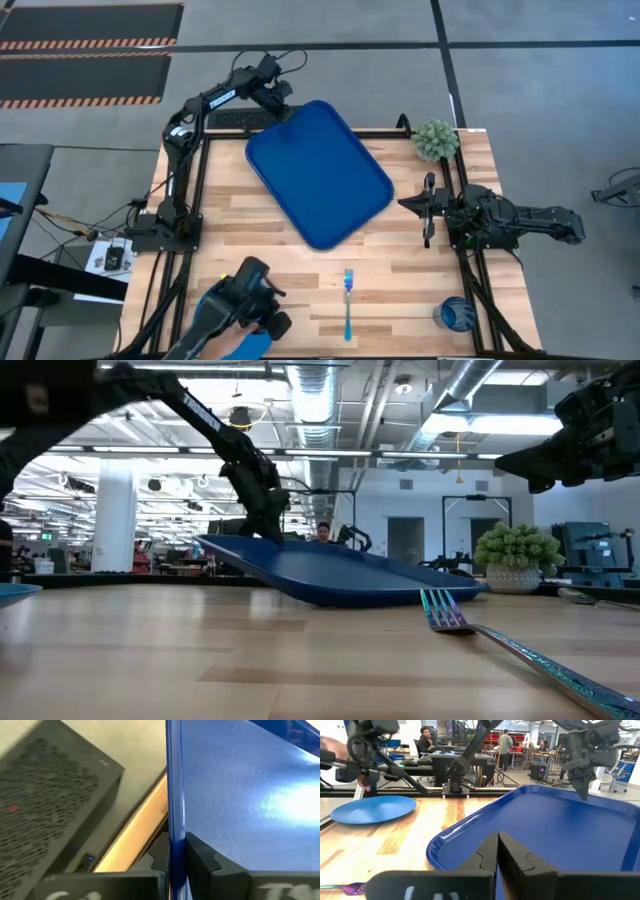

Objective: Pick and place plate/cup/fork/spoon on tray
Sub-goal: Move the blue serving tray to the center of the table

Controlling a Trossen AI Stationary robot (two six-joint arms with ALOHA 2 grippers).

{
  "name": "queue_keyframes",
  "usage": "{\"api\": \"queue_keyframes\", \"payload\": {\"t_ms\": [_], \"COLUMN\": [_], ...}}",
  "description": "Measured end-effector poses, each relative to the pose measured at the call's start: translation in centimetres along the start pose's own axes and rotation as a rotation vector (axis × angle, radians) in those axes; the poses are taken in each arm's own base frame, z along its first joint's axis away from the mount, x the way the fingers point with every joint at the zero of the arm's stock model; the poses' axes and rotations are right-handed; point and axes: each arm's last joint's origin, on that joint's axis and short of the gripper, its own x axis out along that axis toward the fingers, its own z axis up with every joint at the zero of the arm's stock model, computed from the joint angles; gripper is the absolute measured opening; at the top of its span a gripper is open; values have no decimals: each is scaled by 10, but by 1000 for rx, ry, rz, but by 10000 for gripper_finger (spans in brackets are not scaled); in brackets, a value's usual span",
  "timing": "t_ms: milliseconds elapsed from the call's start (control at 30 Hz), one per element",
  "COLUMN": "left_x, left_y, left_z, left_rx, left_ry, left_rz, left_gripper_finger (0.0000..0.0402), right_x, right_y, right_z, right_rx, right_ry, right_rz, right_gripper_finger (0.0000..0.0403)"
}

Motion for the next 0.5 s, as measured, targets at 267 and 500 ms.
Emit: {"api": "queue_keyframes", "payload": {"t_ms": [267,500], "left_x": [-37,-60], "left_y": [-27,-84], "left_z": [-59,-131], "left_rx": [-146,-255], "left_ry": [-185,-328], "left_rz": [126,196], "left_gripper_finger": [19,19], "right_x": [0,0], "right_y": [0,0], "right_z": [0,0], "right_rx": [0,0], "right_ry": [0,0], "right_rz": [0,0], "right_gripper_finger": [33,33]}}
